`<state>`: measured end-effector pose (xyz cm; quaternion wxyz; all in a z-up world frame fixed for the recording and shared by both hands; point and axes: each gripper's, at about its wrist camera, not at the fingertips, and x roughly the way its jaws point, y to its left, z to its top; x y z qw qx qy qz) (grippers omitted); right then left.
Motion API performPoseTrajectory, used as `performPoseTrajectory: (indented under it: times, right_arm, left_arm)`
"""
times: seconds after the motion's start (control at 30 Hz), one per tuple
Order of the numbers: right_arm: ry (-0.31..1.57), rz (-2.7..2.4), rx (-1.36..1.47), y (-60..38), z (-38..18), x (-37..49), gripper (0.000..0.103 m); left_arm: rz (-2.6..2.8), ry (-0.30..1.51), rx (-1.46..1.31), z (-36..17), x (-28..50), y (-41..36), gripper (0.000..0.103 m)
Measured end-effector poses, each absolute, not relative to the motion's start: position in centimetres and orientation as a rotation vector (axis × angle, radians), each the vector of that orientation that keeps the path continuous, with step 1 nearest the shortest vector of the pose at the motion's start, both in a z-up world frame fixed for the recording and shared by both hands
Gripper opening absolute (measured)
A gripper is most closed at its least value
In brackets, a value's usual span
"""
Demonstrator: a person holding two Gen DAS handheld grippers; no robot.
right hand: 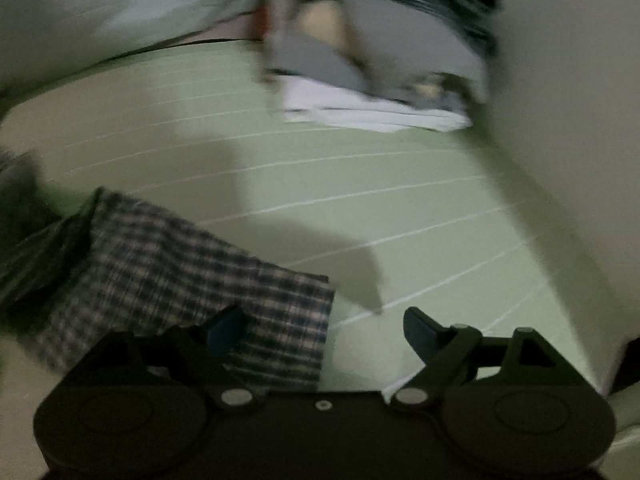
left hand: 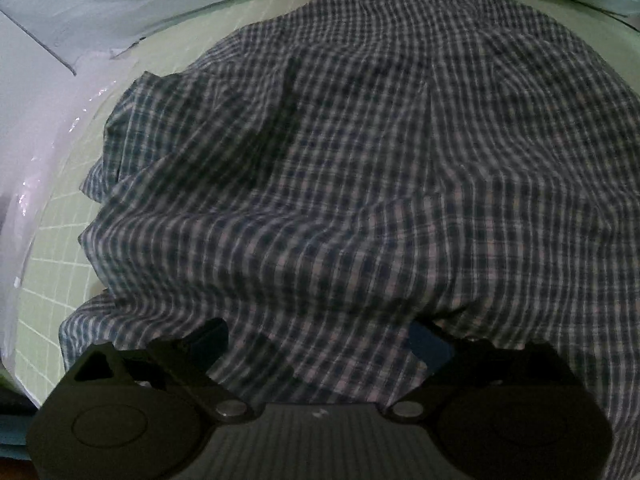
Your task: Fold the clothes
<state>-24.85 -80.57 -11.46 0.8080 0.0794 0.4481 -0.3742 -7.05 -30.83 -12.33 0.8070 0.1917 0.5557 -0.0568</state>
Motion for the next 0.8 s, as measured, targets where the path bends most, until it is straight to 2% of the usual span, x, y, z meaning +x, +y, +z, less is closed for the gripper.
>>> performPoseTrajectory:
  times: [0.1, 0.3, 0.47, 0.63, 0.8]
  right_arm:
    - [0.962, -0.939, 0.181, -84.7, -11.8, -25.5, 0.086]
    - [0.979, -1.088, 0.231, -89.7, -12.1, -28.1, 0.086]
    - [0.941, -1.053, 0.247, -87.9, -11.7, -29.0, 0.082]
    - [0.751, -0.992, 0.544, -86.6, -9.8, -29.9, 0.083]
    - [0.686, -0.947, 0.821, -88.0, -10.7, -28.2, 0.081]
  left_arm:
    - [-0.111, 1.203, 0.399, -12.6, -6.5, -30.8, 0.103]
    - [-0.089, 1.251, 0.296, -12.9, -5.7, -29.5, 0.103]
    - [-0.073, 1.281, 0.204, -13.2, -5.3, -28.3, 0.103]
    - [-0.08, 1.28, 0.209, -13.3, -5.0, -28.2, 0.103]
    - [-0.1, 1.285, 0.216, -13.2, -4.4, -28.5, 0.103]
